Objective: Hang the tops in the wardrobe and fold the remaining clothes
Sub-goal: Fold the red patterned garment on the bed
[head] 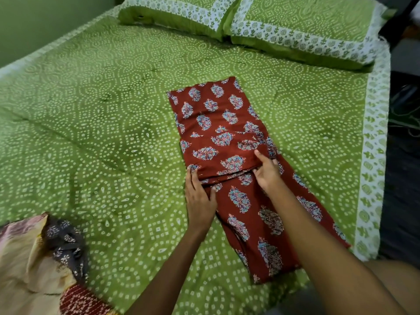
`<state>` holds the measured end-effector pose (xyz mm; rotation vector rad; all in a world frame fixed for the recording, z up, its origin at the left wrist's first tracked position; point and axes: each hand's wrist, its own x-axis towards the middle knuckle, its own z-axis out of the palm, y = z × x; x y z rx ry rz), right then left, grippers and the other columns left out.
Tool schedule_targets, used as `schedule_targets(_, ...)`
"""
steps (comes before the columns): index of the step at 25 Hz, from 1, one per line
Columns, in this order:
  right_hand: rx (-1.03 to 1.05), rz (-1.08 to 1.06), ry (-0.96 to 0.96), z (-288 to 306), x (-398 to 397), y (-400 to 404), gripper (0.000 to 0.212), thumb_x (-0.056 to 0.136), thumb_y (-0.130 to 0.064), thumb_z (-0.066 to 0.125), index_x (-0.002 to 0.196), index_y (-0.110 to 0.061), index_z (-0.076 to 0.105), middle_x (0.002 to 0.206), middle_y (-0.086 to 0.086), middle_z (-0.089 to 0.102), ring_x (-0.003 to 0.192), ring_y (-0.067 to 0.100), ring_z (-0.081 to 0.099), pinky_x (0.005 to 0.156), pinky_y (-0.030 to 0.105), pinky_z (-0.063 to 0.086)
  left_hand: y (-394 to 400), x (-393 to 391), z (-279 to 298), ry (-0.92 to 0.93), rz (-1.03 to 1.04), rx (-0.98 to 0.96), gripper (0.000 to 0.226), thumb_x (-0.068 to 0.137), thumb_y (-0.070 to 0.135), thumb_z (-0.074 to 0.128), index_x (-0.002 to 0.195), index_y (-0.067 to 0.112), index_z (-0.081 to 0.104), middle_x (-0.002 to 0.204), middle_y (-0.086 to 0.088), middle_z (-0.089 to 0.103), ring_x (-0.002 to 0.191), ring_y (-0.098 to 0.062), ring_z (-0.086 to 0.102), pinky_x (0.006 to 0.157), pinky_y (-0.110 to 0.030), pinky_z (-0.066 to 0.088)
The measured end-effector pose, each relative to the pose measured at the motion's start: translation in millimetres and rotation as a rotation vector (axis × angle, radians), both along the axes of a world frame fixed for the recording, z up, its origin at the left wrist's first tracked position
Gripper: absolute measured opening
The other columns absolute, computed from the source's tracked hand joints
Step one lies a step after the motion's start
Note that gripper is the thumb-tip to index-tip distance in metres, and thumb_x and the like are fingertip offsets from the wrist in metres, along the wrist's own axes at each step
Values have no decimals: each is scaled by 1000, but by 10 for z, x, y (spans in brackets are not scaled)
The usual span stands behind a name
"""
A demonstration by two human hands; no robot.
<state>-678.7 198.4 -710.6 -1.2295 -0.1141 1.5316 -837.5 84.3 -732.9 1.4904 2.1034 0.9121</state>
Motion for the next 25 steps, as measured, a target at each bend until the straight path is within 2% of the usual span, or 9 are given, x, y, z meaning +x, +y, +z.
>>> schedule_targets(4, 47, -91, -197, -24, 307, 196, 62, 80, 11, 61, 133, -17, 44, 125, 10, 58, 97, 20, 61, 83, 36, 52, 90, -48, -75, 139, -67, 42, 58, 87, -3, 47, 143, 4, 33, 148, -14, 33, 140, -27, 27, 116, -33, 15)
schedule_targets(7, -11, -29, -265, -164, 603, 146, 65, 83, 12, 58, 137, -19, 39, 121, 5, 58, 85, 10, 60, 64, 25, 48, 97, -34, -152, 266, -175, 17, 57, 85, -6, 44, 141, 8, 40, 147, -13, 37, 139, -28, 30, 116, -33, 14)
schedule_targets(9, 3, 35, -287, -198, 644, 125, 67, 84, 9, 59, 140, -20, 34, 117, 4, 57, 82, 8, 60, 58, 21, 47, 104, -48, -161, 288, -155, 21, 54, 81, -5, 50, 134, 5, 48, 139, -16, 46, 130, -31, 41, 111, -40, 28)
schedule_targets(11, 26, 51, -296, -179, 638, 127, 70, 84, 7, 61, 141, -19, 31, 118, 4, 55, 81, 7, 60, 54, 17, 48, 144, -59, -135, 328, -123, 33, 51, 72, -3, 60, 122, 1, 55, 122, -17, 56, 112, -33, 53, 98, -44, 42)
schedule_targets(13, 46, 62, -307, -148, 618, 123, 72, 83, 7, 61, 142, -19, 28, 122, 6, 55, 83, 9, 60, 56, 17, 49, 222, -97, -92, 386, -125, 62, 48, 61, -3, 66, 108, 0, 59, 102, -16, 59, 93, -34, 57, 83, -43, 47)
schedule_targets(15, 53, 77, -315, -150, 604, 108, 71, 82, 10, 61, 139, -19, 31, 128, 9, 53, 88, 11, 60, 66, 21, 50, 284, -165, -27, 416, -148, 48, 44, 60, -2, 65, 103, 2, 58, 93, -13, 58, 86, -31, 55, 78, -40, 45)
schedule_targets(18, 60, 60, -352, -147, 562, 41, 58, 82, 9, 61, 129, -14, 37, 133, 9, 49, 90, 12, 59, 77, 29, 51, 243, -322, -11, 381, -83, -38, 36, 71, 2, 56, 107, 5, 55, 97, -9, 55, 91, -25, 48, 84, -36, 35)
schedule_targets(21, 42, 19, -394, -148, 423, -117, 62, 82, 6, 63, 134, -12, 35, 136, 5, 41, 111, 20, 53, 92, 35, 47, 132, -415, -14, 358, 10, -66, 38, 74, 12, 56, 111, 4, 52, 103, -11, 54, 97, -27, 46, 85, -38, 33)
schedule_targets(25, 28, -30, -405, -167, 358, -145, 54, 82, 4, 65, 129, -10, 43, 120, 5, 52, 96, 14, 55, 80, 26, 48, 175, -516, 92, 84, -300, 7, 75, 68, 55, 47, 130, 13, 46, 128, 0, 46, 119, -16, 40, 102, -38, 25)
